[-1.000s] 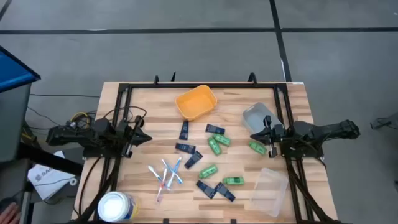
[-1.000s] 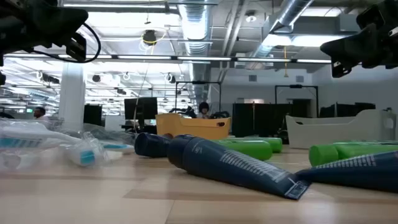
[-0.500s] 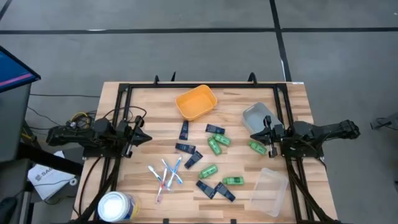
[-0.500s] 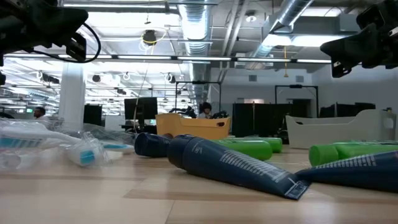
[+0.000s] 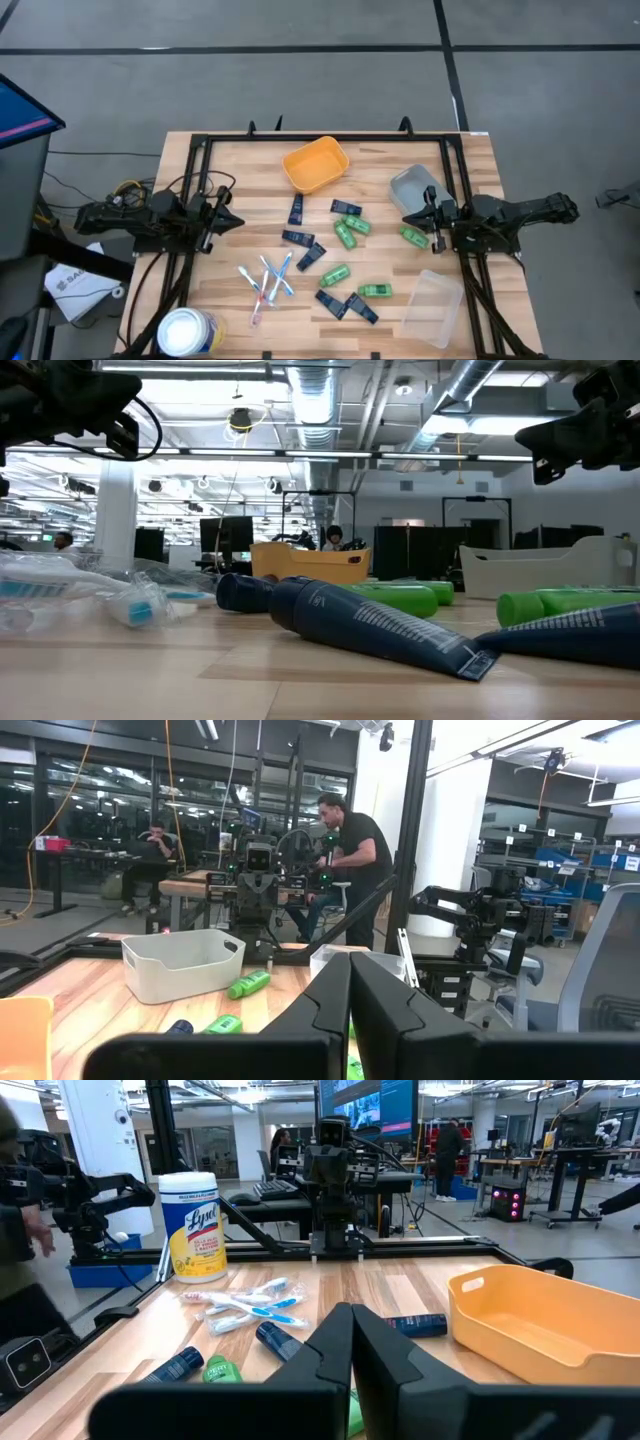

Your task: Pick & Place Travel size toiletries

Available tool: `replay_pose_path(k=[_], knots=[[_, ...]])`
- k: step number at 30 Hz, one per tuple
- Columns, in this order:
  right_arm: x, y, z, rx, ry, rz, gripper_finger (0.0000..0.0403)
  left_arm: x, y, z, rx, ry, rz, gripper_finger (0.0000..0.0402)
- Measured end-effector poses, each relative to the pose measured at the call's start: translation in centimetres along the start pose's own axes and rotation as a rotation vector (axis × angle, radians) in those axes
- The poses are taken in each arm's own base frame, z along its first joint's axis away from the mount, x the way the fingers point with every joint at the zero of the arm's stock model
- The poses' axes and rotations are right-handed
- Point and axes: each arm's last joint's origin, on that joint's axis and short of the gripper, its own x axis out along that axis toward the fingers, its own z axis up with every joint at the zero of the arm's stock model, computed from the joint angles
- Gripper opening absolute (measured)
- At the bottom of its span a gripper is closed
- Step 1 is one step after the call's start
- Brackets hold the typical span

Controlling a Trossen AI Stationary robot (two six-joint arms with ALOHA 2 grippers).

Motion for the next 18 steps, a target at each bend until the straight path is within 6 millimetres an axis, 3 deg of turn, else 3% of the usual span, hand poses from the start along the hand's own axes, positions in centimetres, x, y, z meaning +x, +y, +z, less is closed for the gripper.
replay_pose_path(k=[18], knots=[[0.00, 0.00, -0.01, -0.002, 0.000, -0.001, 0.0000, 0.00, -0.04, 0.27, 0.000, -0.029, -0.004, 0.0004]])
